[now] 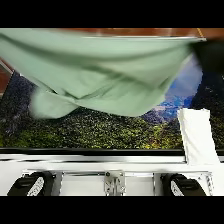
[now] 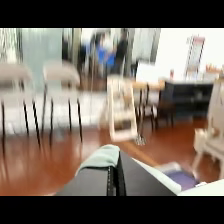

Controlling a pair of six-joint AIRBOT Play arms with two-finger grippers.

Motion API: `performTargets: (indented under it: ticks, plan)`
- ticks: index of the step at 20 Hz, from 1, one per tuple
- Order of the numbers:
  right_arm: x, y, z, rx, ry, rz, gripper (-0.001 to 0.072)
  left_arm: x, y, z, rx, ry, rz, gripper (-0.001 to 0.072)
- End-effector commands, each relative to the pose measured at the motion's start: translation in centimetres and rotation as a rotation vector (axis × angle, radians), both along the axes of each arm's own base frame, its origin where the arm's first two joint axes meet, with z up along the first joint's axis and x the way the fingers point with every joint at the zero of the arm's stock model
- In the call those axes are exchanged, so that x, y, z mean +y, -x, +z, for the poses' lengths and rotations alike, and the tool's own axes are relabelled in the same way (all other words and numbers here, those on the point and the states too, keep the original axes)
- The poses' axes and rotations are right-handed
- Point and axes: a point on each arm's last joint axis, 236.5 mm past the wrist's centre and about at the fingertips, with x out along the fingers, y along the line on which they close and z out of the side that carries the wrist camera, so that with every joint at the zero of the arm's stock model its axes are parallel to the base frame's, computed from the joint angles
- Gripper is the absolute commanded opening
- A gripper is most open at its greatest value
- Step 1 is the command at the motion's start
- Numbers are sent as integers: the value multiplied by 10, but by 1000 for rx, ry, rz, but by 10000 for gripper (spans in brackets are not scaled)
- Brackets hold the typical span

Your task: Fold the shirts.

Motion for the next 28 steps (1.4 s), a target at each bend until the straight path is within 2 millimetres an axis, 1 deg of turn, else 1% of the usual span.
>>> performTargets:
  ticks: [1,2,3,4,5,6,7,9,10,11,12,13,14,16,17,18,19,21,22,23,25,26,28]
  plan:
    - [-24,71,87,-185,-80,-101,72,-8,103,77,-300,-76,49,35]
    - [-22,78,83,-162,-84,-93,72,-7,113,81,-325,-90,73,35]
    - [-21,81,74,-124,-71,-90,72,-3,116,80,-326,-103,104,35]
    - [-22,81,59,-69,-40,-93,72,2,112,74,-292,-107,132,34]
    - [-24,80,42,-6,-3,-102,72,8,102,62,-224,-119,161,35]
    - [-30,78,21,71,41,-121,73,14,89,44,-140,-147,194,35]
    - [-38,76,0,152,88,-147,73,22,73,20,-31,-178,228,35]
    - [-56,73,-50,359,179,-193,73,37,44,-33,179,-224,269,35]
    - [-61,69,-75,470,211,-197,73,42,31,-57,262,-249,278,35]
    - [-62,61,-96,564,228,-185,73,46,16,-80,332,-259,279,35]
    - [-59,48,-111,625,231,-166,73,50,0,-97,379,-257,284,35]
    - [-55,31,-123,666,225,-148,73,55,-19,-112,411,-244,290,34]
    - [-53,7,-137,697,219,-137,73,62,-40,-124,429,-225,304,34]
    - [-53,-46,-172,754,206,-140,73,75,-90,-147,450,-173,329,34]
    - [-54,-72,-196,794,200,-141,73,82,-117,-163,473,-153,341,34]
    - [-53,-94,-223,840,193,-137,73,86,-144,-181,512,-138,342,34]
    - [-49,-116,-254,891,178,-126,73,89,-168,-203,561,-129,337,35]
    - [-41,-154,-315,967,129,-109,73,87,-216,-254,688,-84,291,35]
    - [-37,-171,-341,984,98,-106,73,83,-238,-285,763,-48,256,35]
    - [-32,-187,-364,993,59,-106,73,78,-255,-314,833,-15,225,35]
    - [-24,-215,-396,981,-27,-118,73,69,-284,-373,968,54,170,35]
    - [-21,-227,-406,965,-70,-128,73,64,-294,-402,1032,83,144,35]
    - [-14,-248,-421,938,-166,-143,73,48,-304,-451,1147,121,92,35]
